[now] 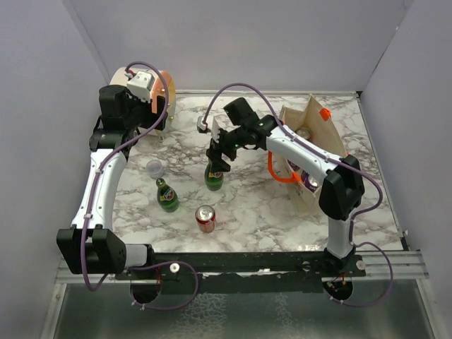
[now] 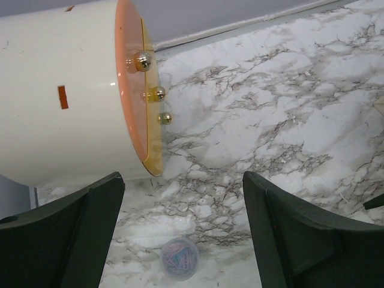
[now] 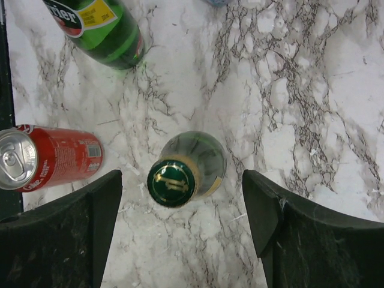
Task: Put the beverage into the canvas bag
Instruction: Pick up the drink from the center of the board.
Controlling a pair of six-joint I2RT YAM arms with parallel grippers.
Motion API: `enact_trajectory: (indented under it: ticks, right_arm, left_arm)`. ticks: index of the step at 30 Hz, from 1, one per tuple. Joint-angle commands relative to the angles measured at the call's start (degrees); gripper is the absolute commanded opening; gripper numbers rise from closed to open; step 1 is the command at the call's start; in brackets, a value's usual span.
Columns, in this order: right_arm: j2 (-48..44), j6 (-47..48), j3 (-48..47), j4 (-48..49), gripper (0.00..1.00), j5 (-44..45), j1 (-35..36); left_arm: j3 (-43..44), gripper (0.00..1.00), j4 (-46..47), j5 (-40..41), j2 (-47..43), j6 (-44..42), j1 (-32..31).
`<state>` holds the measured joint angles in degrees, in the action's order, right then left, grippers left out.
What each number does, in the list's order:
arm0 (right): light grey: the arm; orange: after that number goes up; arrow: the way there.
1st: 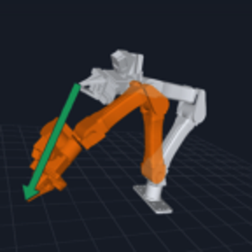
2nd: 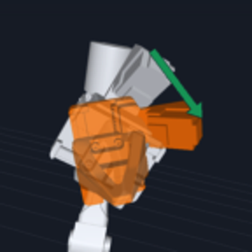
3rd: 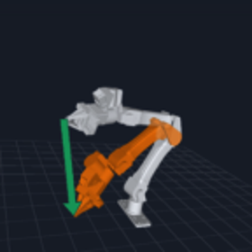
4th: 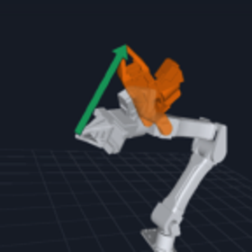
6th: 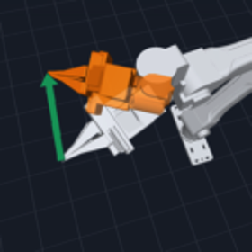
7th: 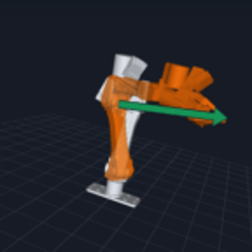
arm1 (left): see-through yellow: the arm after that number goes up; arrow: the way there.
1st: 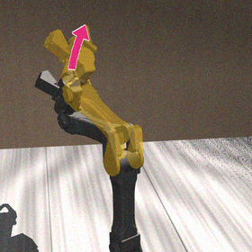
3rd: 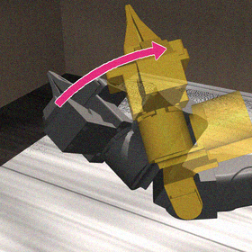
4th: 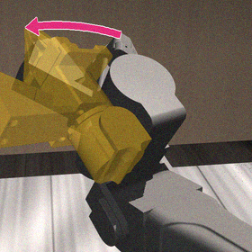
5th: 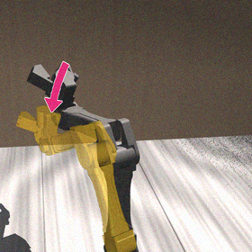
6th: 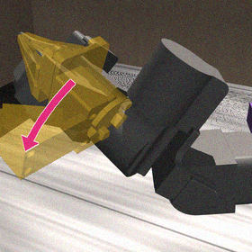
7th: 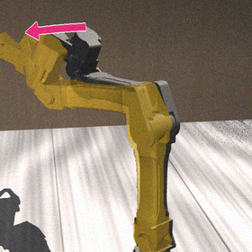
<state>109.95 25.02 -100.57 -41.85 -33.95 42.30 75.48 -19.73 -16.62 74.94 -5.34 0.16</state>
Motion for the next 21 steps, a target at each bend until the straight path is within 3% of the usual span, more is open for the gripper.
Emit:
enact_trajectory:
  ticks: [1, 4, 10, 18, 21]
  right_arm:
    - [3.1, 1.9, -4.2, 2.6, 0.79, 1.3, 1.2]
    - [4.3, 2.1, -5.1, 2.8, 0.72, 1.6, 1.5]
    - [4.6, 3.0, -5.8, 2.0, 0.5, 2.6, 1.6]
    - [4.6, 2.4, -9.0, -0.3, 0.11, 2.3, 1.6]
    - [3.5, 1.0, -11.4, -0.6, 0.04, 3.7, 1.6]
  left_arm:
    - [1.1, 0.83, 1.8, -2.0, -0.8, 1.3, 1.0]
    - [0.5, 0.83, 2.1, -2.8, -0.8, 1.5, 1.2]
    - [-0.1, 0.83, 2.3, -3.3, -0.8, 1.6, 1.2]
    - [0.2, 0.82, 3.2, -5.9, 0.3, 0.5, 1.2]
    - [0.2, 0.81, 3.1, -8.2, 1.2, -0.9, 1.1]
